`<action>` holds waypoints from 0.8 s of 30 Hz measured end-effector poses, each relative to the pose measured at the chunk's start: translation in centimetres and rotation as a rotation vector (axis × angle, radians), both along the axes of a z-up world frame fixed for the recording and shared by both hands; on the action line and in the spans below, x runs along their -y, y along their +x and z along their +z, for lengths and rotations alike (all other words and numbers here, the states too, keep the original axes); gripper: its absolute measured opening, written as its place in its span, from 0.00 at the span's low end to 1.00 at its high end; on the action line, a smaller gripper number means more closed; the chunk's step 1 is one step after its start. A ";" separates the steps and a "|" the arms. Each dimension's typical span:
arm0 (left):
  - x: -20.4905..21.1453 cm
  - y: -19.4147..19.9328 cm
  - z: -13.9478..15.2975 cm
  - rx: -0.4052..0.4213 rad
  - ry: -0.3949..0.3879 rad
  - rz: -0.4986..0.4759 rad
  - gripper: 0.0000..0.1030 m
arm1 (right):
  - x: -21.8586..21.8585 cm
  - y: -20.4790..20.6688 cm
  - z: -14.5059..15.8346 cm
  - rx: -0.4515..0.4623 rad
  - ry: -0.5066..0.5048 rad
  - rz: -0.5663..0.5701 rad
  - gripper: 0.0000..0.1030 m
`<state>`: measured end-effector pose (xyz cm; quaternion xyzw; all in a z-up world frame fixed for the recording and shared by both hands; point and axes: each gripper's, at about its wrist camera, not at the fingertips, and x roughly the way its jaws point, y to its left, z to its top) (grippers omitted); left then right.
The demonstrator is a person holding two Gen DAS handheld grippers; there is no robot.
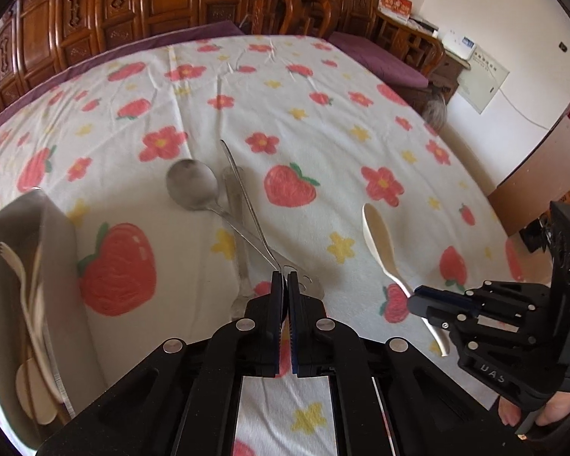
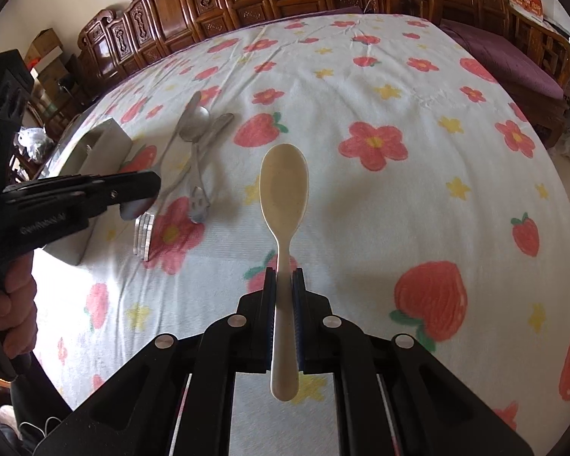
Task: Organize utensils
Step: 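Grasp the metal fork with the left tool while the right tool holds the white spoon, then carry the metal fork into the tray and open the left tool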
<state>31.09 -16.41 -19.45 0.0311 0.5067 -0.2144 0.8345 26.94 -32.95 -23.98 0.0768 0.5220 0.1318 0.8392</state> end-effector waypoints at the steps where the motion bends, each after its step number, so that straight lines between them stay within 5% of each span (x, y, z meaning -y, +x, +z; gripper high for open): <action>1: -0.3 -0.1 0.4 0.004 -0.004 0.002 0.02 | -0.3 -0.1 0.5 0.007 0.000 0.002 0.10; 24: -9.3 -4.2 6.6 0.117 -0.001 0.055 0.02 | -8.1 -1.1 9.3 0.142 0.002 0.073 0.10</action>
